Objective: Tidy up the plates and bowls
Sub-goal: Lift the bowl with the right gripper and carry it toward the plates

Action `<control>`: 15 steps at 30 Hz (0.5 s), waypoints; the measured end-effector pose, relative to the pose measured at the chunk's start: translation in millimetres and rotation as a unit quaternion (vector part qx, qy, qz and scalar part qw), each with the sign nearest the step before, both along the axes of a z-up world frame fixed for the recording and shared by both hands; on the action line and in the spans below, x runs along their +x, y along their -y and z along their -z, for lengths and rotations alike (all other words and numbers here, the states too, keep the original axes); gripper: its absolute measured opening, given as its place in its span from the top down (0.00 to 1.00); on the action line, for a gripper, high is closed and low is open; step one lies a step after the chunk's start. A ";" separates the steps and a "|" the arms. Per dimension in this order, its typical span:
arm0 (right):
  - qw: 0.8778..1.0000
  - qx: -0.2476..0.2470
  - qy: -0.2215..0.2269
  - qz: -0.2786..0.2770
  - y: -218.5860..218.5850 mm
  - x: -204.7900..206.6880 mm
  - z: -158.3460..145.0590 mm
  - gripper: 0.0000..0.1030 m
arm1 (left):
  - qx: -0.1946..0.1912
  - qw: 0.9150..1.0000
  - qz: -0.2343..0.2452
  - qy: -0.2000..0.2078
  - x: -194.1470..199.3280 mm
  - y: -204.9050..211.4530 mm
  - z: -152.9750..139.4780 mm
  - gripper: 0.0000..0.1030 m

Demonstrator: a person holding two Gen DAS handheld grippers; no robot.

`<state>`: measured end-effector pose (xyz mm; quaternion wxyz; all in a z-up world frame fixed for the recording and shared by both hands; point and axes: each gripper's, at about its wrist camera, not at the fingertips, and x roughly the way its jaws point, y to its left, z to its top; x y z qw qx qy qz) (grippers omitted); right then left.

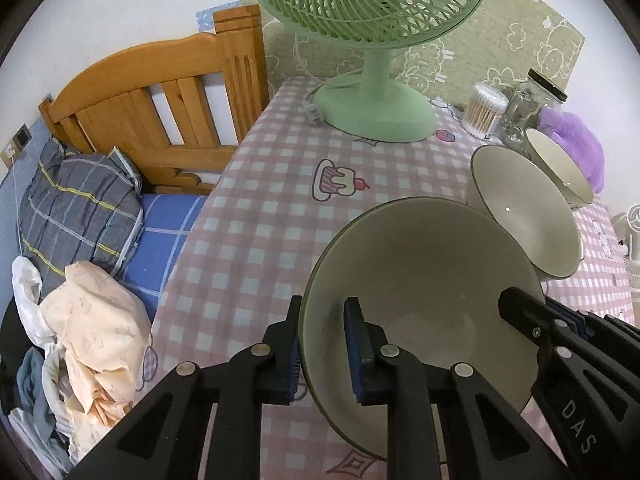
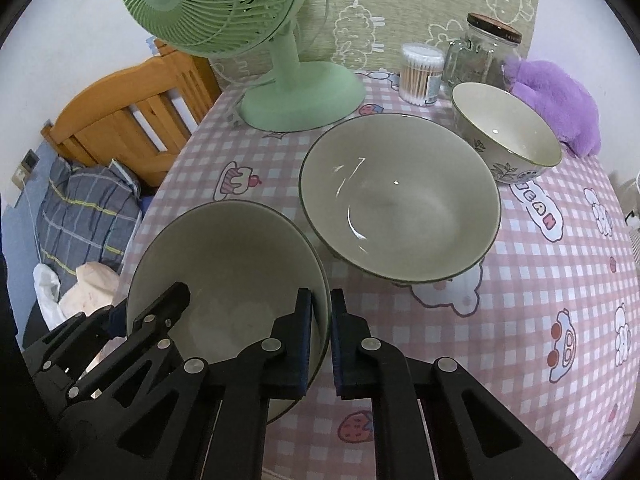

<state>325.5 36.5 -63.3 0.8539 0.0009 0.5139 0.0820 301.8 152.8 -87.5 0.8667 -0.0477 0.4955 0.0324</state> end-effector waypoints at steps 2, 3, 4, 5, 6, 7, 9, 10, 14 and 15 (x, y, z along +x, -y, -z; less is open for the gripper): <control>1.000 0.000 0.006 0.000 0.6 -3.1 -4.7 0.89 | 0.003 1.000 0.006 0.004 -3.9 2.2 -3.5 0.83; 1.000 -0.001 0.008 0.001 1.2 -4.5 -7.3 0.89 | 0.005 1.000 0.011 0.007 -7.3 4.1 -6.6 0.83; 1.000 -0.002 0.010 0.001 2.0 -6.0 -9.8 0.89 | 0.004 1.000 0.014 0.009 -9.8 5.2 -8.9 0.83; 1.000 -0.003 0.013 0.003 3.4 -7.9 -13.1 0.89 | 0.003 1.000 0.017 0.011 -12.0 6.2 -11.1 0.83; 1.000 -0.004 0.014 0.005 4.9 -10.0 -15.5 0.89 | 0.004 1.000 0.022 0.014 -15.6 8.7 -14.9 0.83; 1.000 -0.003 0.016 0.009 7.0 -13.3 -18.9 0.89 | 0.005 1.000 0.024 0.017 -18.4 10.6 -17.5 0.83; 1.000 -0.006 0.021 0.013 10.2 -20.6 -24.6 0.89 | 0.002 0.999 0.032 0.021 -25.1 14.1 -23.6 0.83; 1.000 -0.007 0.023 0.016 11.9 -23.9 -27.6 0.89 | -0.001 0.999 0.036 0.022 -28.1 15.8 -26.4 0.83; 0.999 -0.008 0.032 0.033 21.9 -42.7 -40.6 0.89 | -0.001 0.998 0.056 0.036 -42.1 25.6 -38.6 0.83; 0.999 -0.009 0.034 0.038 24.8 -48.2 -43.6 0.89 | -0.003 0.997 0.063 0.039 -46.8 28.6 -41.7 0.83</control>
